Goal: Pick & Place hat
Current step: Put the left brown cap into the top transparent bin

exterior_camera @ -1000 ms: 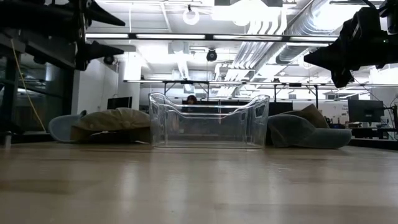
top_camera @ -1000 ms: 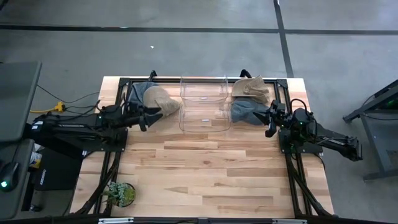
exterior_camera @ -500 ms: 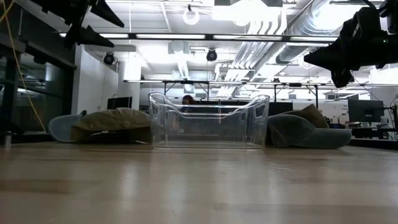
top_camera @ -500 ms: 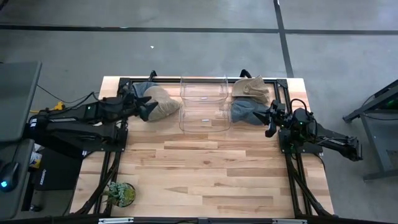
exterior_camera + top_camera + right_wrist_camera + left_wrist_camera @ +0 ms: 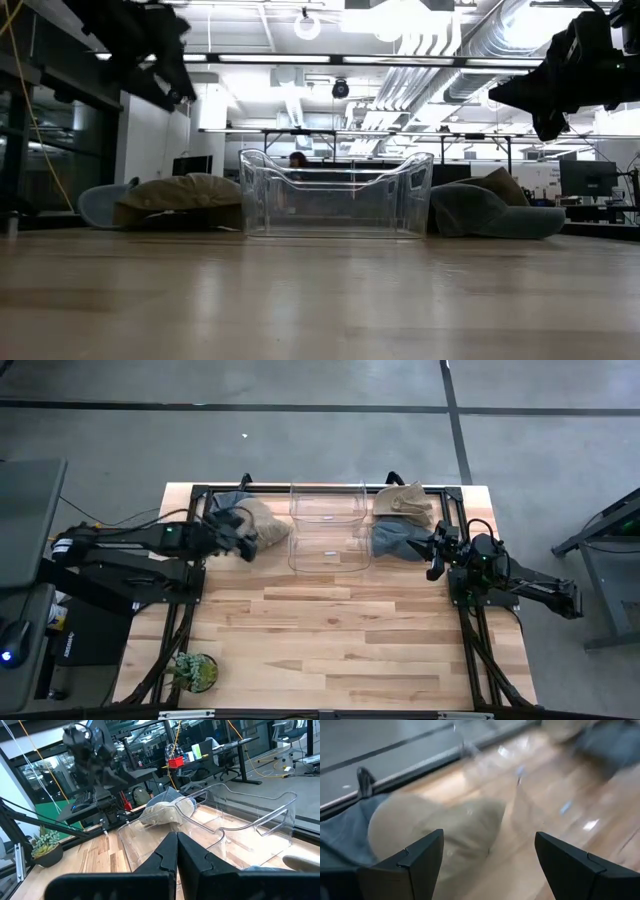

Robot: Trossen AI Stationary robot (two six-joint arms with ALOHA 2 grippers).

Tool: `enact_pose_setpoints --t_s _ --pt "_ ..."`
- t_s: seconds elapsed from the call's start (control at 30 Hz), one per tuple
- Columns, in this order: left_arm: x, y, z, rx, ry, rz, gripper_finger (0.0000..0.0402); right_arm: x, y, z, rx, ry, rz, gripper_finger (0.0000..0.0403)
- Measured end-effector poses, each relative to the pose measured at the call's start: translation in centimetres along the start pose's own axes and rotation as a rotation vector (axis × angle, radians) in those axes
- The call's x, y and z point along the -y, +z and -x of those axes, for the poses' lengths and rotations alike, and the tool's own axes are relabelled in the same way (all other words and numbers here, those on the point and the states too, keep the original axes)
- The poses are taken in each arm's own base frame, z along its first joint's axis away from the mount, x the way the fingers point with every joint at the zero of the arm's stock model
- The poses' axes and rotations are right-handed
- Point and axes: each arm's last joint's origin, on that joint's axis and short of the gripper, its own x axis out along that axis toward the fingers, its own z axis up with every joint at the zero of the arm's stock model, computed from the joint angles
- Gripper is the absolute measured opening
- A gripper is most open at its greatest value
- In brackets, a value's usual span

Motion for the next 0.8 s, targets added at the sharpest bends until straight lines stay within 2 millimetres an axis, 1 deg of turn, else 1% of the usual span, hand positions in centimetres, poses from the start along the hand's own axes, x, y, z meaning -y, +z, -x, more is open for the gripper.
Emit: enact_pose_setpoints --t_s 0.13,0.23,0.37,0.47,0.6,0.7,0.8 --pt "1.7 -1.5 -1.4 -0.085 0.041 -0.118 0.0291 0.0 0.0 0.0 0.000 0.000 0.001 0.0001" --pt "2.8 -2.4 -2.1 -0.101 0.074 -0.199 0.0291 0.0 0.0 0.0 0.000 0.000 0.002 0.0001" --pt "3.6 -3.6 -3.0 -0.110 0.179 -0.347 0.0291 0.0 0.0 0.0 0.000 0.000 -0.001 0.0001" --pt "4.0 -4.5 -3.7 -0.168 0.247 -0.446 0.0291 0.0 0.0 0.0 0.000 0.000 0.002 0.0001" --pt "5.4 -5.2 -4.4 -0.235 0.307 -0.503 0.0291 0.0 0.0 0.0 0.000 0.000 -0.001 0.0001" --pt "6.7 -5.4 -4.7 -0.247 0.322 -0.486 0.0291 0.0 0.0 0.0 0.000 0.000 0.001 0.0001" --pt "8.0 -5.6 -5.1 -0.310 0.304 -0.458 0.0291 0.0 0.0 0.0 -0.001 0.000 0.001 0.0001"
